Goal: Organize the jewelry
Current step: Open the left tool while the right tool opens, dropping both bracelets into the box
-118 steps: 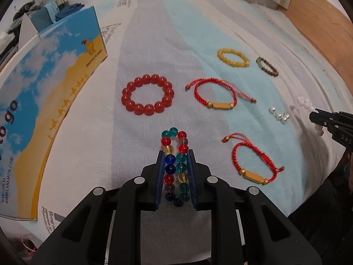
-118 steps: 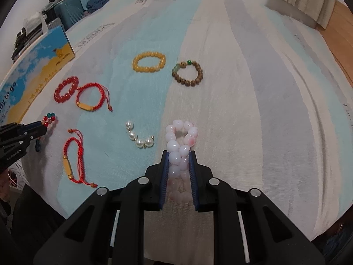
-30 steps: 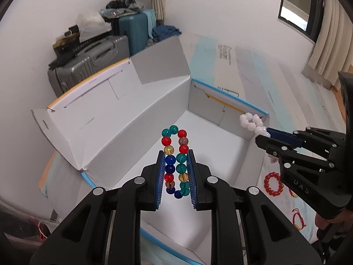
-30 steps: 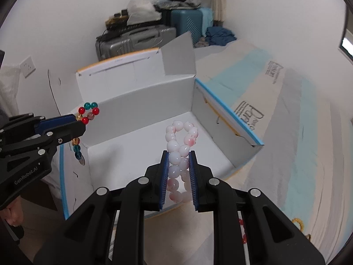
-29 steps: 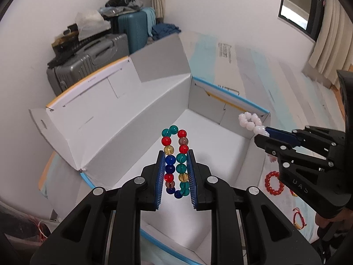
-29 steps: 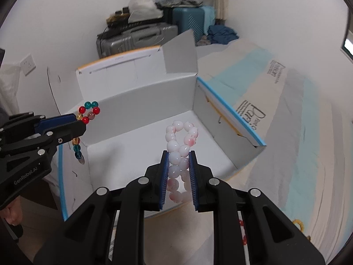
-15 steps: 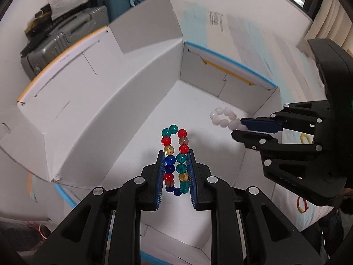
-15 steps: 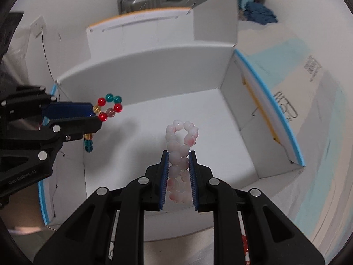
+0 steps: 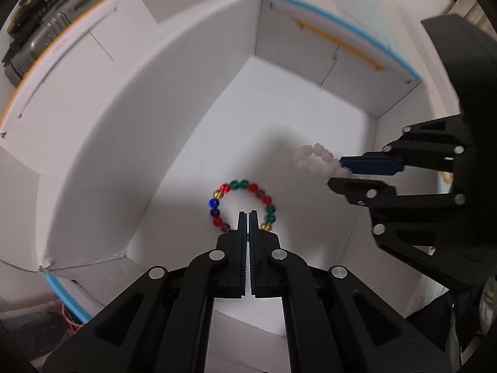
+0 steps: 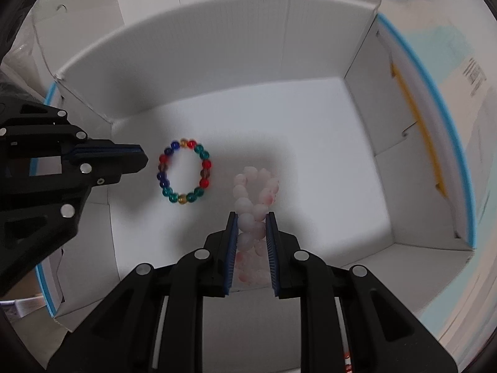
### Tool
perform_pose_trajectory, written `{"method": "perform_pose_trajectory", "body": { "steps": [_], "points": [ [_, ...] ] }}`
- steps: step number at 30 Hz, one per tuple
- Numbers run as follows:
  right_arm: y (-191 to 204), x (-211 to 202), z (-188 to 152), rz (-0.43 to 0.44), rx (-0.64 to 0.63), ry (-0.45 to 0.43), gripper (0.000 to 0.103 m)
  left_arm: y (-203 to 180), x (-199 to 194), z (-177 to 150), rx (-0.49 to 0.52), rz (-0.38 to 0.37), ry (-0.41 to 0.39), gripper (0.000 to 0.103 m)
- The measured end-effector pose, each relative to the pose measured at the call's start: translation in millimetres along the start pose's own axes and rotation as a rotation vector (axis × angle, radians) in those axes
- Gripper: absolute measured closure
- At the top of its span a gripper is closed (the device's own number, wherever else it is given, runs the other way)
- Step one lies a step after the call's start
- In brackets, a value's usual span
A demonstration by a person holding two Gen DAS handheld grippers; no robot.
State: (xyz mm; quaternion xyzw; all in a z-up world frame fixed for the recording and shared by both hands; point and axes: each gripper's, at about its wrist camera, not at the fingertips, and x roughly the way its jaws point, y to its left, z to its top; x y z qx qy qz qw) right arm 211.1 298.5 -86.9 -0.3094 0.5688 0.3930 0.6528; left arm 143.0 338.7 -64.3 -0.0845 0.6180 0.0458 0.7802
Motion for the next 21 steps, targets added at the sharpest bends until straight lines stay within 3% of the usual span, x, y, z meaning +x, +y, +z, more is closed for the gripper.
{"method": "perform_pose_trajectory", "body": {
  "steps": [11, 15, 17, 18, 21],
  "points": [
    [3.4, 30.4, -2.9, -0.014, 0.018, 0.100, 0.086, 6.0, 19.1, -6.5, -0.012, 0.025, 0.046, 0.102],
    [3.4, 33.5, -7.6, -0.021, 0.029, 0.090, 0.085, 6.5, 15.3, -10.7, -0.018, 0.027, 0.030, 0.098],
    [5.1, 33.3, -0.5, -0.018, 0.038, 0.066, 0.074, 9.0, 11.5, -12.9, -0.033, 0.027, 0.015, 0.098],
    [4.7, 31.0, -3.0, -0.019, 0.043, 0.050, 0.063, 9.4, 7.6, -14.0, -0.036, 0.033, -0.001, 0.098],
    [5.2, 19.7, -13.9, -0.015, 0.050, -0.011, 0.052, 10.5, -8.9, -15.8, -0.051, 0.063, -0.059, 0.076]
  ]
}}
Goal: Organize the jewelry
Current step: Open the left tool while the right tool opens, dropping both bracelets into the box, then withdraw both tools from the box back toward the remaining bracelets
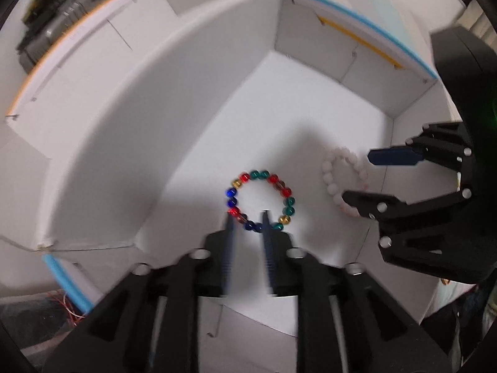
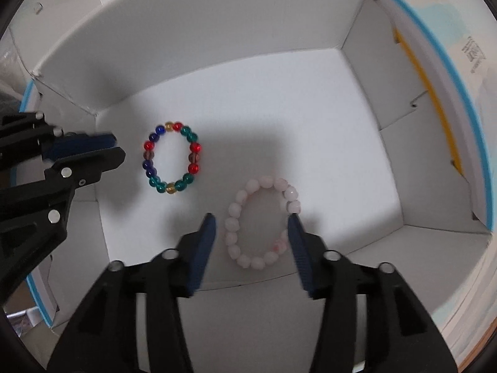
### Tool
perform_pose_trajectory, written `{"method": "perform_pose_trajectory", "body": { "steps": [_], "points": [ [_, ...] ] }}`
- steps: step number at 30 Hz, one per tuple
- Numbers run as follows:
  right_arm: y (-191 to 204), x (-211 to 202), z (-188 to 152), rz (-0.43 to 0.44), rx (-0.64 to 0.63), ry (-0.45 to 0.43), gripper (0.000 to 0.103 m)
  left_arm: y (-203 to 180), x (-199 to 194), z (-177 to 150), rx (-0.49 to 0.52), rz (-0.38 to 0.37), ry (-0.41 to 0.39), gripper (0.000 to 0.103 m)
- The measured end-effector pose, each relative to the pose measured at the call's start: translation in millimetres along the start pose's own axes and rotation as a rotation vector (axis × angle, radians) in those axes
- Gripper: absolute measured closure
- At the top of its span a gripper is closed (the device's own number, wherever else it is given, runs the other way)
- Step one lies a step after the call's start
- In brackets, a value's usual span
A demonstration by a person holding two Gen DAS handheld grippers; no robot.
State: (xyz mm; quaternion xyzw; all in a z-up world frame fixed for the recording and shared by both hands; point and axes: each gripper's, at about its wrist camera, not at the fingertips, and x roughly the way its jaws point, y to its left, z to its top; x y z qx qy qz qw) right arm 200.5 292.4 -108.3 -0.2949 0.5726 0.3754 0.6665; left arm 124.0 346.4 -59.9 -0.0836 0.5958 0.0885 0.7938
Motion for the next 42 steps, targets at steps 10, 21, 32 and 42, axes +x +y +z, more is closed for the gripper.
{"method": "perform_pose_trajectory", "body": {
  "steps": [10, 21, 32, 42],
  "points": [
    [6.5, -43.9, -35.4, -0.047, 0.016, -0.167, 0.028, -14.0, -58.5, 0.6, -0.024, 0.063, -0.192, 0.031],
    [-6.8, -125.1, -42.4, -0.083, 0.070, -0.279, 0.015, -40.9, -96.9, -8.3, -0.023, 0.085, -0.281, 0.015],
    [-11.9, -160.8, -68.3, -0.129, 0.101, -0.387, 0.007, -55.4, -118.1, -14.7, -0.040, 0.084, -0.330, 0.006],
    [-27.0, -186.1, -97.5, -0.163, 0.176, -0.459, 0.007, -71.6, -128.2, -19.8, -0.040, 0.079, -0.370, 0.006]
  ]
}}
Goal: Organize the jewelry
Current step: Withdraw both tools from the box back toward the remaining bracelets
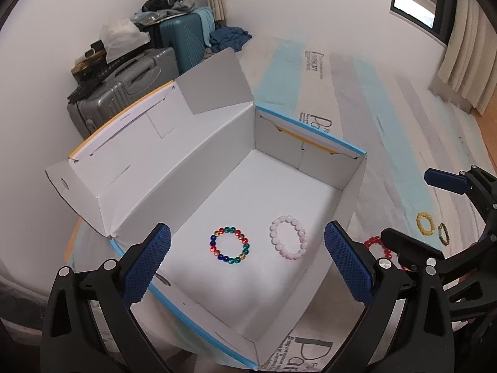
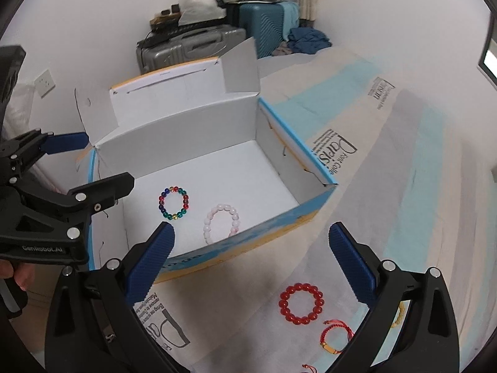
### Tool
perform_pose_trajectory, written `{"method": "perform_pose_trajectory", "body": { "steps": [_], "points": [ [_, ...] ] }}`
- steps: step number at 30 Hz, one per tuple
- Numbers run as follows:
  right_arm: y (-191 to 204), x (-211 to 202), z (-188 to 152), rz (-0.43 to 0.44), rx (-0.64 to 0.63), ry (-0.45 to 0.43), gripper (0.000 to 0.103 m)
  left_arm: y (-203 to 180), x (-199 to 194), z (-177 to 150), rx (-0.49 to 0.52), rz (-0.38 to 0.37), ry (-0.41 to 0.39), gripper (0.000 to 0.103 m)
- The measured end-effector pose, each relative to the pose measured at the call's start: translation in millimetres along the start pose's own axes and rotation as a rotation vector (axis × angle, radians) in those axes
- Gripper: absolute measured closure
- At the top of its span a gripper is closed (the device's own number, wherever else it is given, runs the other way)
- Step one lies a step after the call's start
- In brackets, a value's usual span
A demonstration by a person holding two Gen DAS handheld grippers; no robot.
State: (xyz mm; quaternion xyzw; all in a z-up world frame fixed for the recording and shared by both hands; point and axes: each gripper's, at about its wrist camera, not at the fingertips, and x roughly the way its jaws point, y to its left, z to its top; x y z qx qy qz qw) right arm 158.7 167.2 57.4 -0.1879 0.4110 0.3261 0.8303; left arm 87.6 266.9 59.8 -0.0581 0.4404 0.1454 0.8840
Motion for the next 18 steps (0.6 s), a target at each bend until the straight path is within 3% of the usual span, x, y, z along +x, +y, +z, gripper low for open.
{"method": "perform_pose_trajectory", "body": {
  "steps": [18],
  "points": [
    [-62.5, -49.3, -43.0, -0.136, 0.116, -0.079, 0.007, -53.0, -13.2, 2.7, 0.009, -0.037, -0.060, 0.006]
  ]
}}
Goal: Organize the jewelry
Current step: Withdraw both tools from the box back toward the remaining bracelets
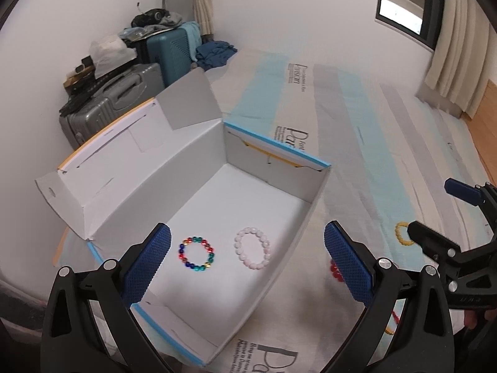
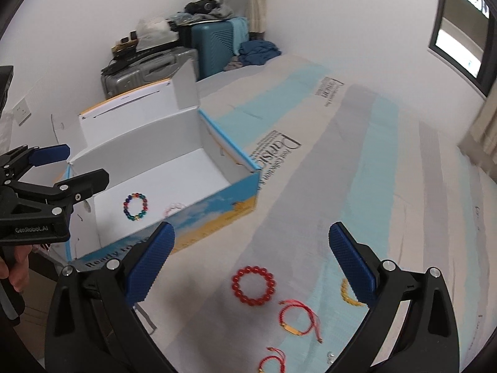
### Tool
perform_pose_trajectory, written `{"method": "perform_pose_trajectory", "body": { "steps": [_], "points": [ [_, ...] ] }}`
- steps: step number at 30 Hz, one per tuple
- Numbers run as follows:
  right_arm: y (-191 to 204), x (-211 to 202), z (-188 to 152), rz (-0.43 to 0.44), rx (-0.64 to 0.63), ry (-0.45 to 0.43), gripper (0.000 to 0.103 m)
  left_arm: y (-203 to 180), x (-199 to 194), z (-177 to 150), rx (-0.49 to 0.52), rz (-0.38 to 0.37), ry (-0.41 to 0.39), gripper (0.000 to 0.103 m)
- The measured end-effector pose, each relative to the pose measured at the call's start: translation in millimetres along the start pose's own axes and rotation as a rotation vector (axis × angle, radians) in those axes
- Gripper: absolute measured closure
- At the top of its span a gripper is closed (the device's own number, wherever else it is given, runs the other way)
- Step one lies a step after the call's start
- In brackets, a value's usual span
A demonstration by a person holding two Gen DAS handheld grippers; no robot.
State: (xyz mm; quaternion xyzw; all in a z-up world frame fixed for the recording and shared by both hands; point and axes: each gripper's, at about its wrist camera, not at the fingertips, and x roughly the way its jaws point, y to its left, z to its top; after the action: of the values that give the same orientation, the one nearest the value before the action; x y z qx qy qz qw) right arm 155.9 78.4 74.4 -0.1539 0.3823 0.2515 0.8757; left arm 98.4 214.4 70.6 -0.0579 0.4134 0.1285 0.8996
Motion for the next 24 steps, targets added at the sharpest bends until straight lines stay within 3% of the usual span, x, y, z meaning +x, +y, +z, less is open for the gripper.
{"method": "perform_pose_trajectory", "body": {
  "steps": [9, 24],
  "points": [
    [-44.0, -9.2, -18.8, -0.045, 0.073, -0.004, 0.007, -28.4, 7.8, -2.6, 0.034, -0.039, 0.003, 0.006],
    [-103.1, -5.7, -76.6, -0.101, 0.145, 0.042, 0.007, -90.3, 54.5, -24.5, 0.116, -0.121, 0.074, 0.006]
  ]
}}
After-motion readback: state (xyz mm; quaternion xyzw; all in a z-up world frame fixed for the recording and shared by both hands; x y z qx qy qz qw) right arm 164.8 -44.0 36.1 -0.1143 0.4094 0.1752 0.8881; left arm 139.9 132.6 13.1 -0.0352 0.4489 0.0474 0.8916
